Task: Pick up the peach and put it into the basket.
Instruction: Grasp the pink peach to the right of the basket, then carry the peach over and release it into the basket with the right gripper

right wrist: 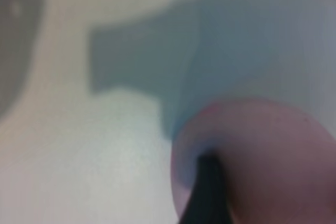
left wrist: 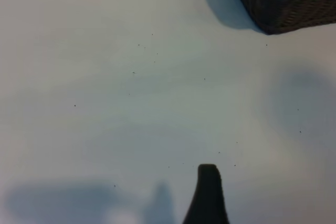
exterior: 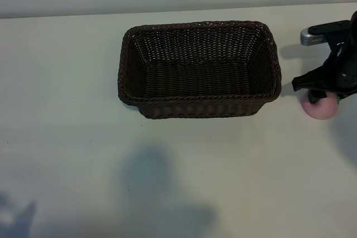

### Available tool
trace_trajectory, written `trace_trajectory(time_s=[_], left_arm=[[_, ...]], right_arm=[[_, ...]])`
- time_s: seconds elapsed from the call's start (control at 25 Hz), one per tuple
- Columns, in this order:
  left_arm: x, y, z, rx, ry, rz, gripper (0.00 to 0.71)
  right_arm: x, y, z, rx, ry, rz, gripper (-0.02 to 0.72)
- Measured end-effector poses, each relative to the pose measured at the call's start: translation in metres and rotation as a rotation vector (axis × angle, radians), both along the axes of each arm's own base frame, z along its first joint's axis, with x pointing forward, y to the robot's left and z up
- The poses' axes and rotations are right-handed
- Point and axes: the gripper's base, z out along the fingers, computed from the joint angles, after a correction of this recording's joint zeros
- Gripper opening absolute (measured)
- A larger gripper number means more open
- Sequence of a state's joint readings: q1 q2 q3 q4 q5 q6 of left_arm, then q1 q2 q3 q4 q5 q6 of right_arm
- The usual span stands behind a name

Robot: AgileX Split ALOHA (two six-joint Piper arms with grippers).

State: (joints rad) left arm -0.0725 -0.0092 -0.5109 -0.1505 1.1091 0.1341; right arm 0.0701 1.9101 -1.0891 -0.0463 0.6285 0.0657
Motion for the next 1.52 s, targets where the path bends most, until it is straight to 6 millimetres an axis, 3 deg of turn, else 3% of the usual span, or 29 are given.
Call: trace_trajectory(time_s=[0.08,0.24,0.32,0.48,0.64,1.0,1.2,1.4,1.52], left_arm=[[0.0,0.0,0.0,0.0,0.0,0.0,0.593],[0.0,0.0,0.0,0.0,0.0,0.0,0.593],[0.0,0.0,0.0,0.0,0.0,0.0,0.593],[0.0,0.0,0.0,0.0,0.0,0.0,0.593],[0.0,0.0,0.0,0.0,0.0,0.0,0.593],[0.0,0.0,0.0,-0.001,0.0,0.001,0.592],[0.0,0.0,0.0,-0.002,0.0,0.001,0.592],[0.0,0.0,0.0,-0.003,0.001,0.002,0.592],[0.0,0.0,0.0,-0.003,0.001,0.002,0.592]], right_arm=[[0.0,0.0,0.0,0.001,0.001,0.0,0.409],[0.0,0.0,0.0,0.002,0.002,-0.003,0.134],[0.001,0.0,0.0,0.002,0.003,-0.003,0.072],[0.0,0.0,0.006,0.001,0.01,-0.005,0.052],[0.002,0.0,0.027,0.0,0.028,-0.004,0.052],[0.001,0.001,0.111,0.016,-0.113,0.0,0.052],[-0.001,0.005,0.143,0.039,-0.17,0.016,0.052],[0.0,0.029,0.164,0.053,-0.188,0.093,0.052],[-0.003,0.059,0.175,0.076,-0.215,0.172,0.052]])
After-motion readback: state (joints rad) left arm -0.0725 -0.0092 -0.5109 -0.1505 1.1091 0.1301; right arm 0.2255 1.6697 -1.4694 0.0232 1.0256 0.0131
